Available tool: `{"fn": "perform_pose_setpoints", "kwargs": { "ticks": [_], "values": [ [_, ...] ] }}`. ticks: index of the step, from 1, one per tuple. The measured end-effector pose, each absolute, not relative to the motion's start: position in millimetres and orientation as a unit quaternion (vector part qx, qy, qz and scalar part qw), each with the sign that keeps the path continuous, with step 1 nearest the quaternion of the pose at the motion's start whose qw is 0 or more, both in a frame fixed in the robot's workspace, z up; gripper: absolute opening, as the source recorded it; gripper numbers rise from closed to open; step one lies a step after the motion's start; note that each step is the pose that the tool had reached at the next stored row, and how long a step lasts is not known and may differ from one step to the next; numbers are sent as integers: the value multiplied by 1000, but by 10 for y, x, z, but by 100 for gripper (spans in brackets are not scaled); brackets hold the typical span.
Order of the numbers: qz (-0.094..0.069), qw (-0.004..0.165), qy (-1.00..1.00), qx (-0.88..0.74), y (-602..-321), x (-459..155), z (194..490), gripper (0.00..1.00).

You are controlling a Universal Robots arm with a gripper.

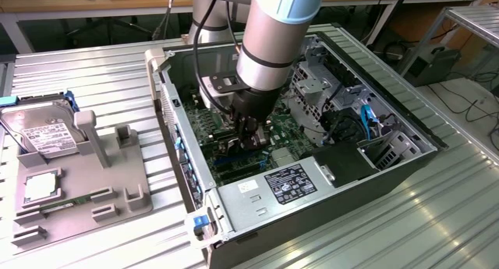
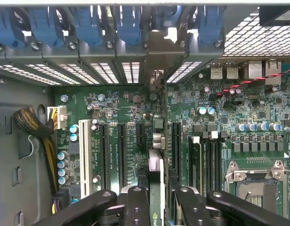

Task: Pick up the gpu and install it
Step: 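Insert the gpu into the slot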

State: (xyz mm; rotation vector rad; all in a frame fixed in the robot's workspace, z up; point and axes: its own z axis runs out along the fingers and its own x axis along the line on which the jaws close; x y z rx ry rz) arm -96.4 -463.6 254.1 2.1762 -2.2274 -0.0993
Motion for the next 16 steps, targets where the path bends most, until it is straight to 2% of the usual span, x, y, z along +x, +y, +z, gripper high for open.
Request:
{"fn": "perform_pose_setpoints", "kwargs": {
  "ticks": [8, 9, 10, 16],
  "values": [
    [-29, 17, -715, 698, -4637, -967, 2503, 26],
    [-28, 16, -715, 698, -4637, -966, 2501, 27],
    [-28, 16, -715, 698, -4636, -965, 2504, 34],
    [-28, 17, -715, 698, -4637, -964, 2739, 34]
  ]
}}
